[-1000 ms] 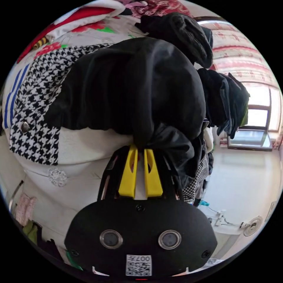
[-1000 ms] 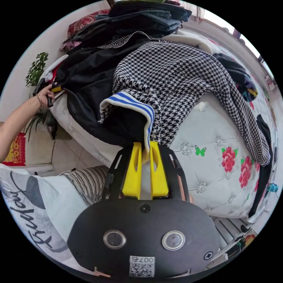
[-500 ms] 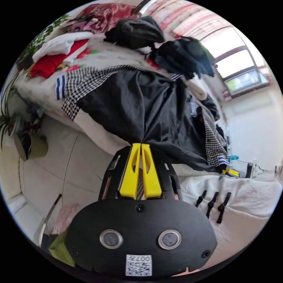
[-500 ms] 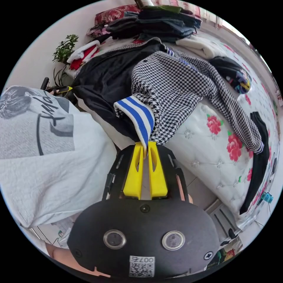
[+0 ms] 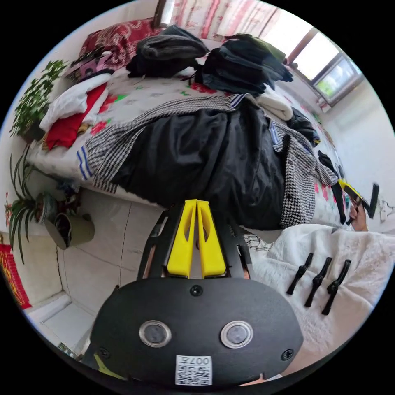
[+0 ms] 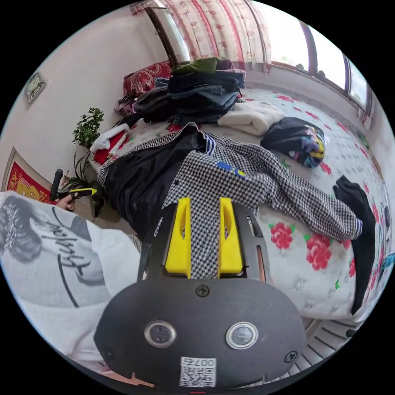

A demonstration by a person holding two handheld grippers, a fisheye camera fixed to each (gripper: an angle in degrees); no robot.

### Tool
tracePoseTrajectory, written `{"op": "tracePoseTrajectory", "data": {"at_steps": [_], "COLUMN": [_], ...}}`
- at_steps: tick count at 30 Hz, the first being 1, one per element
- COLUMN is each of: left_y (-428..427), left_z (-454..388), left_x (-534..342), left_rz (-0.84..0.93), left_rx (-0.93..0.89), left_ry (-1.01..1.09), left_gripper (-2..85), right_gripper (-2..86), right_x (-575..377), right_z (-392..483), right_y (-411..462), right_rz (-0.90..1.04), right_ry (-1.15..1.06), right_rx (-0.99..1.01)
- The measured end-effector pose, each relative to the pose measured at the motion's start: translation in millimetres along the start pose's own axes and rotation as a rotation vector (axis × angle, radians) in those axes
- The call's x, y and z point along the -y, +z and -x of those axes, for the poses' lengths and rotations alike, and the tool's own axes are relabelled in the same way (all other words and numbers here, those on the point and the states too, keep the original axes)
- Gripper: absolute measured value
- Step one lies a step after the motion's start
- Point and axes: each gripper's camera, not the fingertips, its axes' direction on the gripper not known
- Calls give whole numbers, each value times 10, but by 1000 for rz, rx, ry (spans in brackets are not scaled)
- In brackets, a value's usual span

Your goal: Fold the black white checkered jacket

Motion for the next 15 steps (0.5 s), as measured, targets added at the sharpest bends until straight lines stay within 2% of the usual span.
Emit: {"op": "tracePoseTrajectory", "data": {"at_steps": [6, 10, 13, 15], "left_y": [655, 1146, 1498, 1730], "left_z": [-735, -1149, -1352, -1460], "left_x": [992, 1623, 2025, 2252], "left_rz": [-19, 28, 64, 92], "left_rx": [-113, -138, -144, -165], "left_ry": [260, 424, 524, 574], "left_gripper": [-9, -10, -10, -10], "right_gripper": [111, 112, 88, 69], "right_x": [1338, 2002, 2015, 1977], "right_z": [200, 292, 128, -43], "right_y": [794, 1608, 2350, 2367], "right_rz": [46, 238, 512, 549], "right_ry": [-94, -157, -185, -190], "right_rx": [-7, -57, -31, -46]}}
